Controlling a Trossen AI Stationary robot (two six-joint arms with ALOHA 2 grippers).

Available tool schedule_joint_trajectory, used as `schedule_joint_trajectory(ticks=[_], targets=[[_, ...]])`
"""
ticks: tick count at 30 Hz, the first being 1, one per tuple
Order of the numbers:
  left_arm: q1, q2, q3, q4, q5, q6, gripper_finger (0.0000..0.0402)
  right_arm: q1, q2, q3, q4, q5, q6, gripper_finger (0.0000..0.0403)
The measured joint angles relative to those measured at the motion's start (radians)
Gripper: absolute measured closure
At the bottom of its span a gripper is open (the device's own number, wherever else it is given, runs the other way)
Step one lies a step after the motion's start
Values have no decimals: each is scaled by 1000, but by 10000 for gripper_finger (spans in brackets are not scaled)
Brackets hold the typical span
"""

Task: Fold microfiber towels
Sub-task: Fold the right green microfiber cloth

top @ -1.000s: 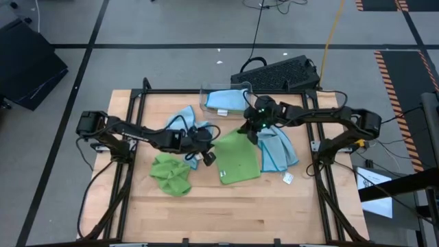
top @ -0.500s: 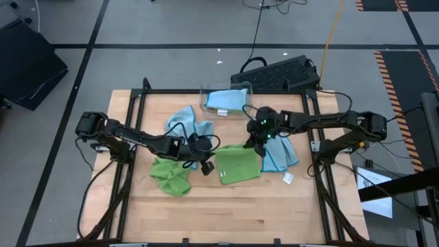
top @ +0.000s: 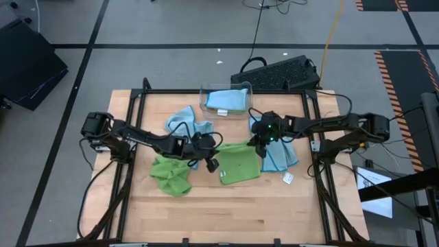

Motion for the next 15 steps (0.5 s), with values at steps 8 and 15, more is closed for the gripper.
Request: schedule_joint_trajectory(ticks=[8,15], targets=[[36,-1,-1,27,-19,-10,399,-62,-14,0,24,-65,-49,403],[4,20,-1,58,-11,-63,398,-27,-14,-33,-1,-199,-17,403]])
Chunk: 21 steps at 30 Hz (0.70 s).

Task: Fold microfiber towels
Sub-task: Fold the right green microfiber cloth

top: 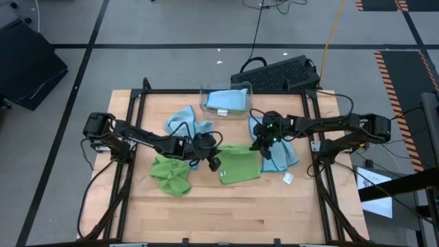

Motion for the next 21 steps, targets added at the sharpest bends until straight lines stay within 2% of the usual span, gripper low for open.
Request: schedule_joint_trajectory(ticks=[6,11,16,21], targets=[[-36,65,0,29,64,-29,397,31,0,-83,71,-58,102,403],[-60,70,0,66,74,-42,397,56,0,-104,124,-111,185,403],[-71,15,8,61,63,-37,399,72,-47,-101,184,-132,303,403],[-81,-28,7,40,54,-34,398,75,-134,-100,160,-118,344,403]])
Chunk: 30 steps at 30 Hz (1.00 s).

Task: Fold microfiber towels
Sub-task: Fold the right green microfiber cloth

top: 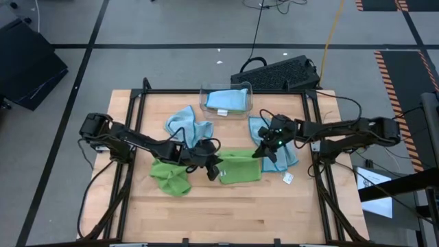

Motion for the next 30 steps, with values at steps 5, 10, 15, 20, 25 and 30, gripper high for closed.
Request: schedule_joint_trajectory(ticks=[5,10,15,20,25,30], targets=[[-20,39,1,-43,1,1,397,40,-11,-13,-59,69,-47,403],[-23,117,2,-8,38,3,399,84,54,-83,41,93,-39,403],[-24,149,2,34,57,3,397,122,70,-120,64,93,5,403],[-24,149,1,18,56,11,396,144,74,-137,126,144,12,395],[-21,149,-1,10,55,11,393,164,85,-141,117,145,27,372],[-24,149,-1,18,55,-5,384,185,85,-140,110,142,26,344]])
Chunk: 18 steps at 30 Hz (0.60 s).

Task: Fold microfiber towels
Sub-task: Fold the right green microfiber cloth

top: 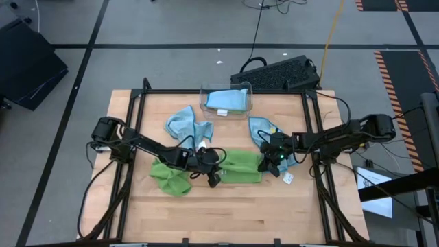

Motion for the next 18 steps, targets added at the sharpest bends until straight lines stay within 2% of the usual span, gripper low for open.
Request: schedule_joint_trajectory(ticks=[7,11,15,18], targets=[[-19,0,0,18,54,-15,288,-3,0,0,-13,6,-1,297],[-25,-2,0,60,127,-56,235,-3,0,1,-20,3,0,281],[-25,-16,0,136,242,-71,207,-3,0,2,-35,2,19,274],[-27,-43,0,135,261,-105,198,-3,-5,2,-36,-3,45,271]])
